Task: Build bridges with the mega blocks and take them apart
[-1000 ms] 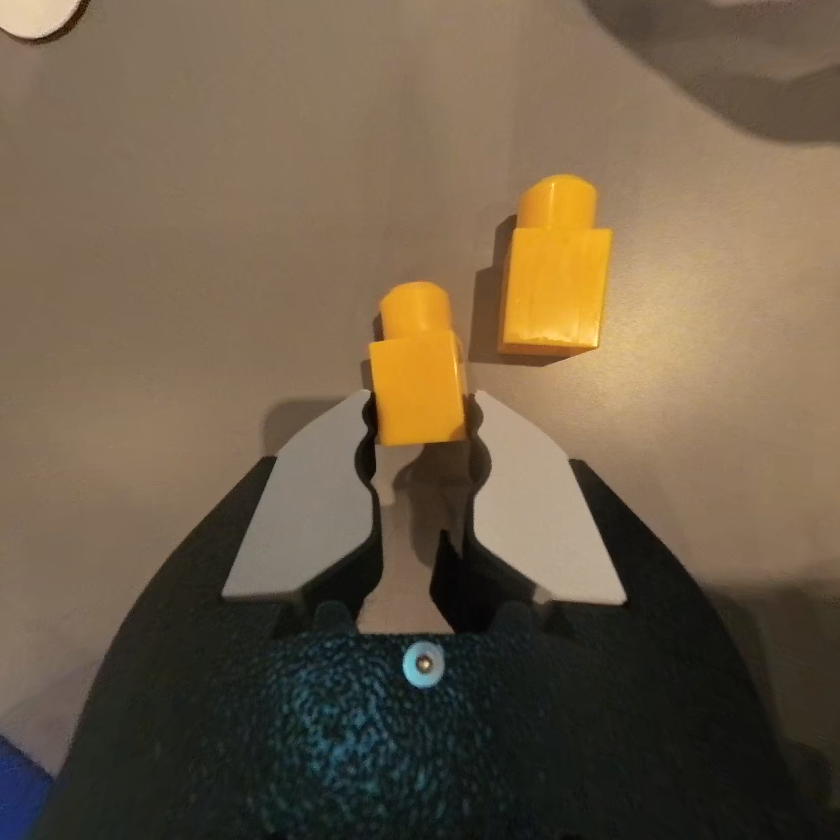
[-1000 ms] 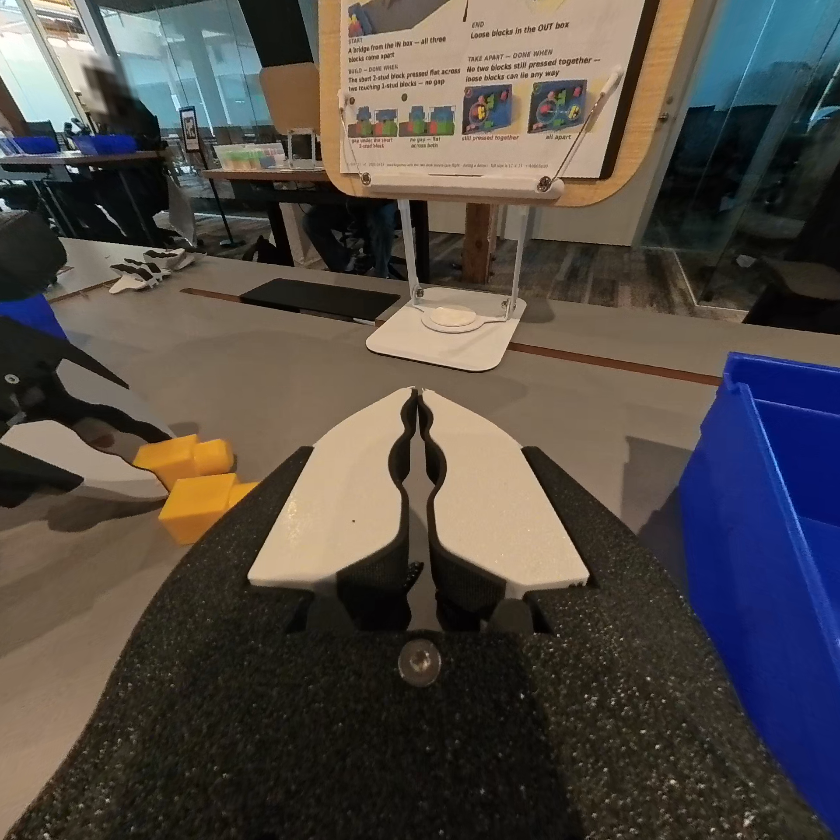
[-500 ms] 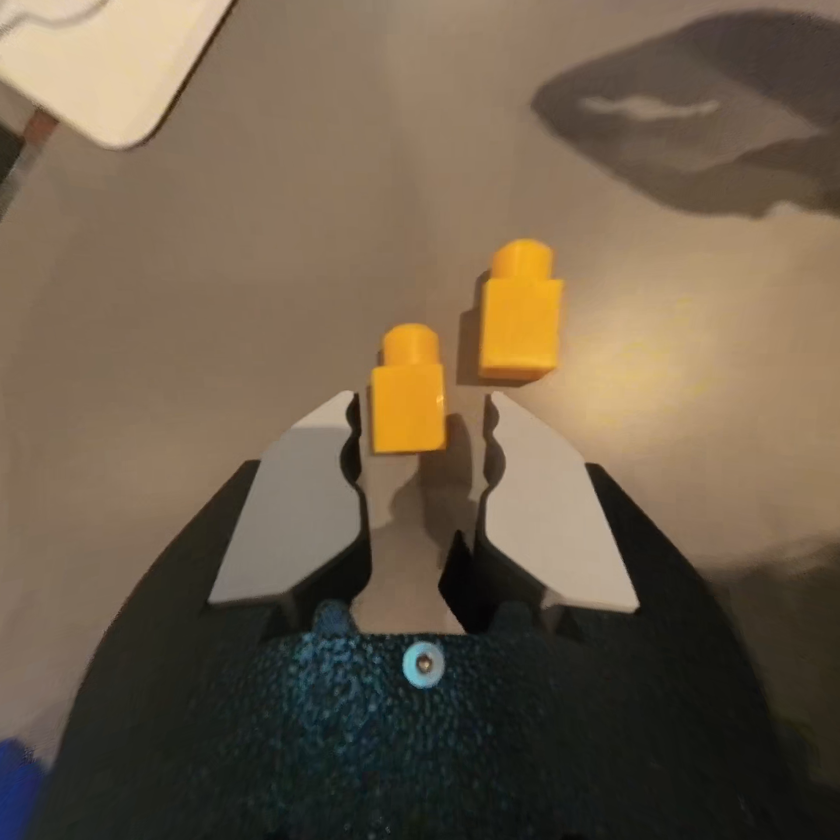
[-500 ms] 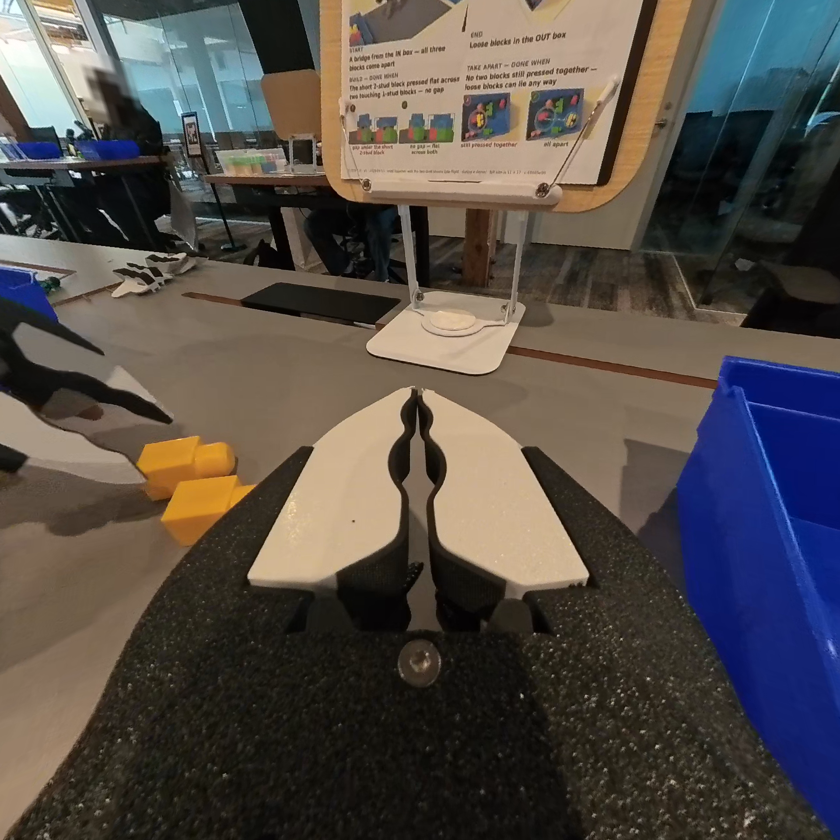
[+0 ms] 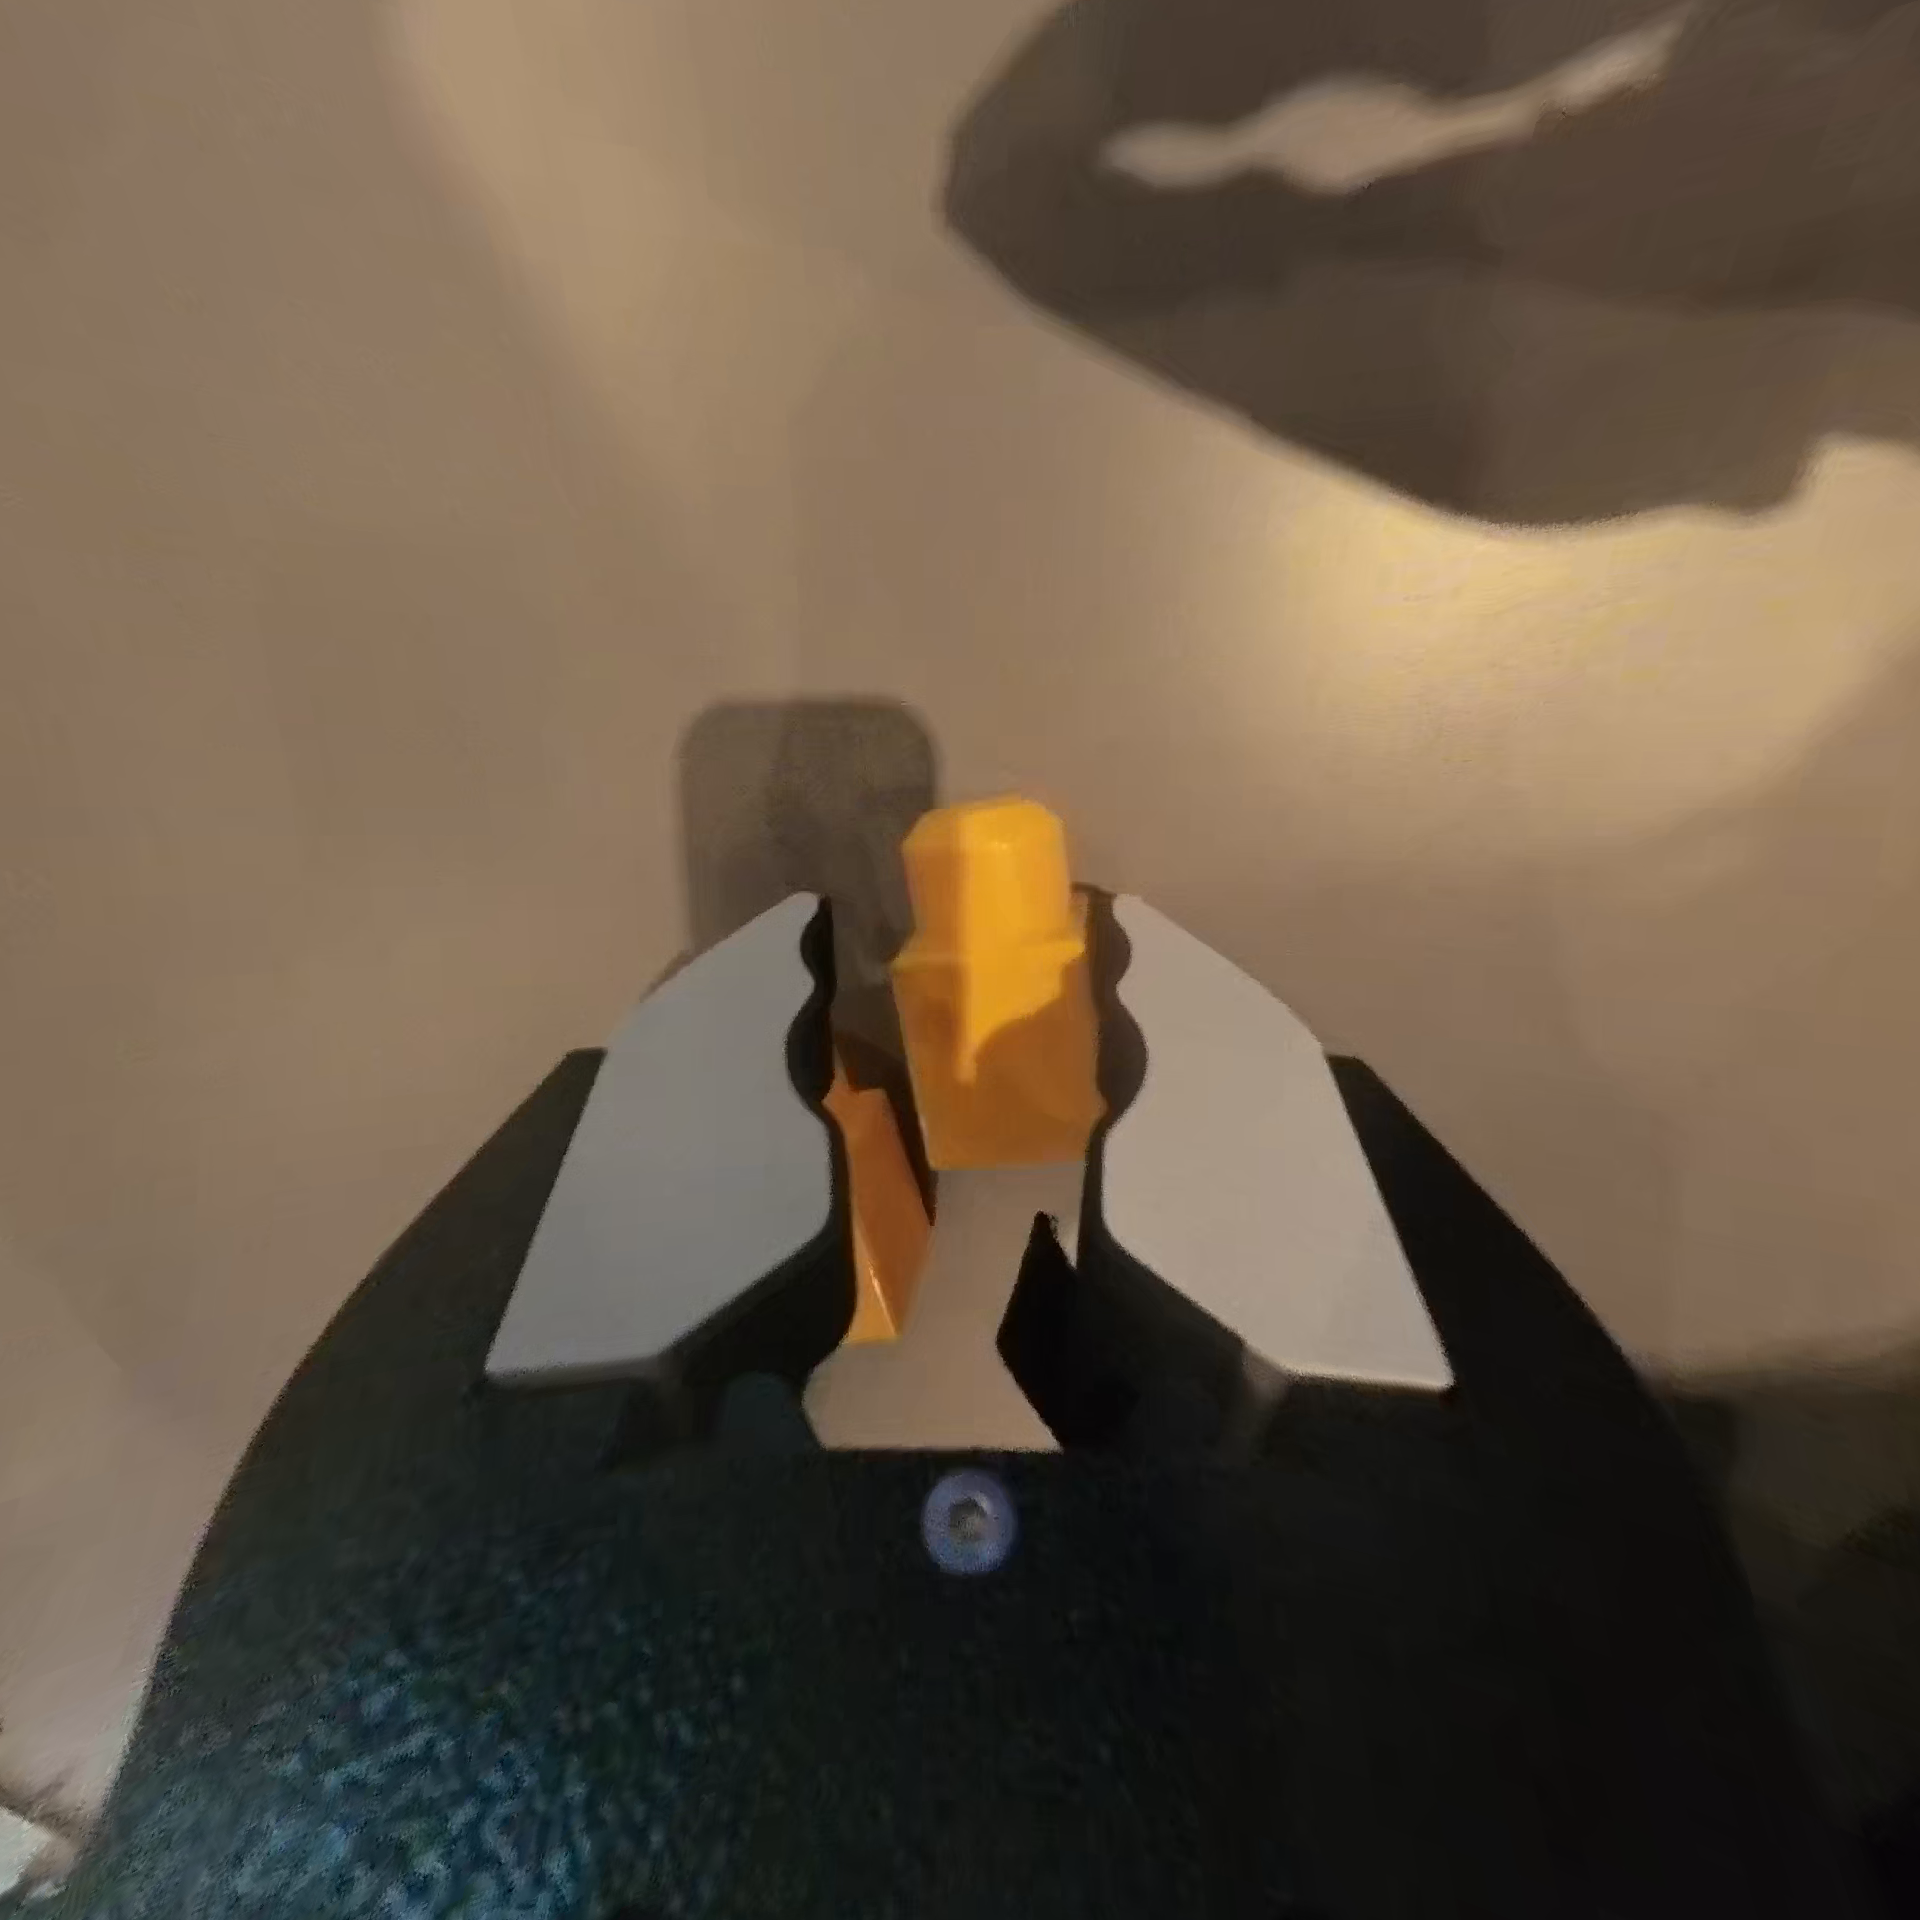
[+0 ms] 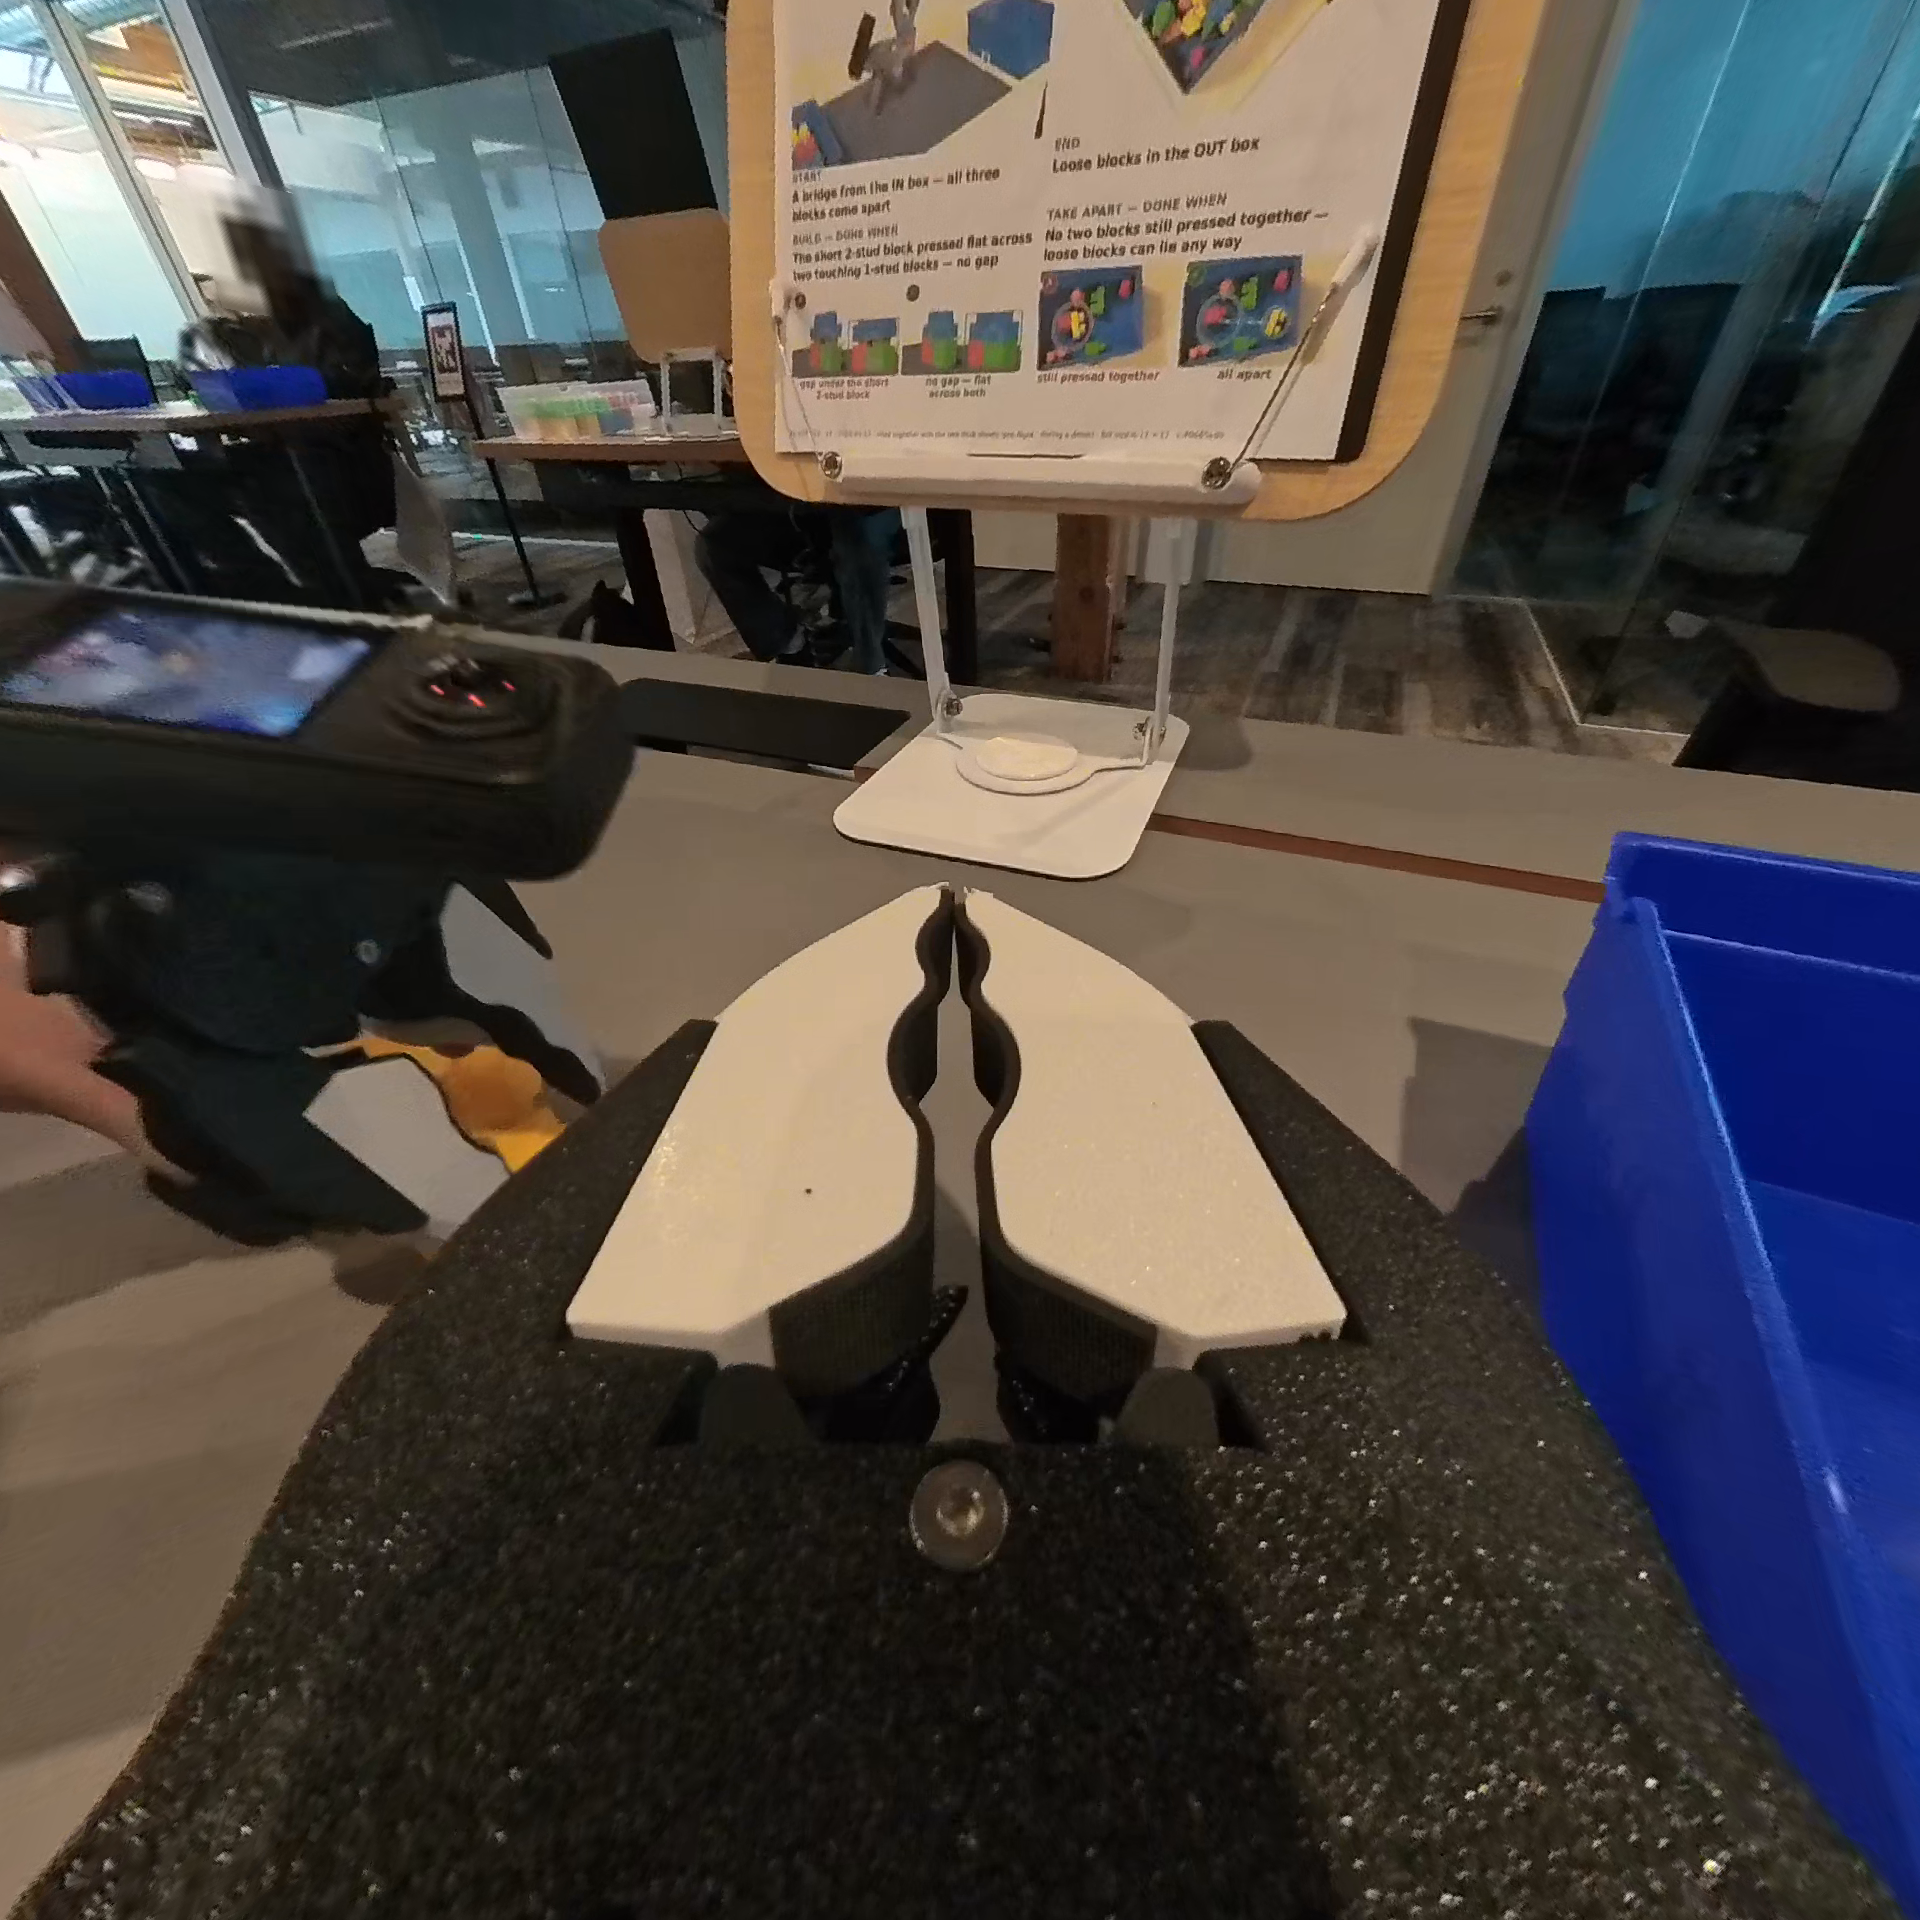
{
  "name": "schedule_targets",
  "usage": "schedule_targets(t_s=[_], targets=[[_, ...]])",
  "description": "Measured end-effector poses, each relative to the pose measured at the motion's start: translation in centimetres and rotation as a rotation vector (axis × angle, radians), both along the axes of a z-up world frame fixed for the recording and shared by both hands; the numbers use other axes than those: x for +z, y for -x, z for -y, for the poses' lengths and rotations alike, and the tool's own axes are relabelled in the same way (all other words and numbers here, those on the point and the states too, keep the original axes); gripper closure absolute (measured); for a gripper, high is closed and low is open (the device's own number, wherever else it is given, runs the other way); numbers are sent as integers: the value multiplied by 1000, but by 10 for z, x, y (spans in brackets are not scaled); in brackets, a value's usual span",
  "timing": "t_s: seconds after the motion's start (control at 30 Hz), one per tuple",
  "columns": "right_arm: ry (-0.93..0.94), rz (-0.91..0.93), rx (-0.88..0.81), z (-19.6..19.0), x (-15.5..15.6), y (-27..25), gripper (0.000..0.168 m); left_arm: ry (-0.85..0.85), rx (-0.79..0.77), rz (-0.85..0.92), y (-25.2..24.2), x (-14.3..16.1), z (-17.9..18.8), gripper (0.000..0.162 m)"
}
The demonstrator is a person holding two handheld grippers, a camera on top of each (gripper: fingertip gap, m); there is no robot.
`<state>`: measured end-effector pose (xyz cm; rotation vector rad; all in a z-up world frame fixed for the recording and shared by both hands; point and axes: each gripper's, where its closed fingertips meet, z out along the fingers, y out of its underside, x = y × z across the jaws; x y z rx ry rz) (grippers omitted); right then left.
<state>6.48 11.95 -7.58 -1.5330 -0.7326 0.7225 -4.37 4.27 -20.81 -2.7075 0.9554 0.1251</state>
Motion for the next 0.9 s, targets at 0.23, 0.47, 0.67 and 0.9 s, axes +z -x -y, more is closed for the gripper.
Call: schedule_targets(t_s=[0.23, 0.47, 0.67, 0.9], targets=[[3, -6, 2, 0, 1, -1, 168, -24, -22, -11, -3, -2, -5, 129], [-3, -34, 71, 8, 5, 6, 168, -270, -121, 335, -28, 39, -4, 130], [-23, -5, 96, 12, 3, 11, 168, -506, -276, 561, -36, 68, 16, 129], [-42, 9, 211, 28, 2, 23, 168, -582, -326, 623, -42, 51, 47, 129]])
